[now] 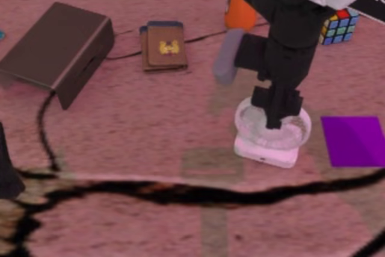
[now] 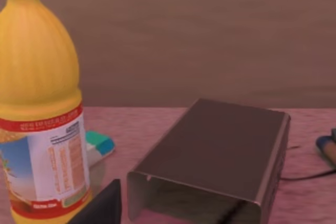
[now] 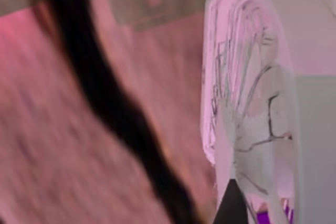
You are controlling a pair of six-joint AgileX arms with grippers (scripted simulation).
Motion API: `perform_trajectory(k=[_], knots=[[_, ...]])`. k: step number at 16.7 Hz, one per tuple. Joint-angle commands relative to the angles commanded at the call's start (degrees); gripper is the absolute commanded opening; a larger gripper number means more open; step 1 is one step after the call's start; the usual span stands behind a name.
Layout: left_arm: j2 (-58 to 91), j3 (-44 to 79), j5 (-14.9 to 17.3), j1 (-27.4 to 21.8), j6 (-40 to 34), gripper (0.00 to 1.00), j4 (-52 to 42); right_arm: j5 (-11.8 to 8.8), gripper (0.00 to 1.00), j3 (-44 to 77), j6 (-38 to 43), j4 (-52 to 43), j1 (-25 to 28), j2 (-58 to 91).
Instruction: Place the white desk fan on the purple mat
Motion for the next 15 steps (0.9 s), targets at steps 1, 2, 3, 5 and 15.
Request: perform_trajectory(k=[1, 2, 3, 5, 15], knots=[[0.00, 0.00, 0.00, 0.00, 0.00, 1.00, 0.00, 0.00, 0.00, 0.00, 0.00, 0.00, 0.00, 0.00], [0.00, 0.00, 0.00, 0.00, 0.00, 1.00, 0.00, 0.00, 0.00, 0.00, 0.00, 0.00, 0.00, 0.00], [0.00, 0.00, 0.00, 0.00, 0.00, 1.00, 0.00, 0.00, 0.00, 0.00, 0.00, 0.00, 0.00, 0.00], [0.00, 0.00, 0.00, 0.00, 0.00, 1.00, 0.00, 0.00, 0.00, 0.00, 0.00, 0.00, 0.00, 0.00], [0.00, 0.00, 0.00, 0.00, 0.00, 1.00, 0.00, 0.06, 0.00, 9.47, -0.06, -8.14, 0.14, 0.61]])
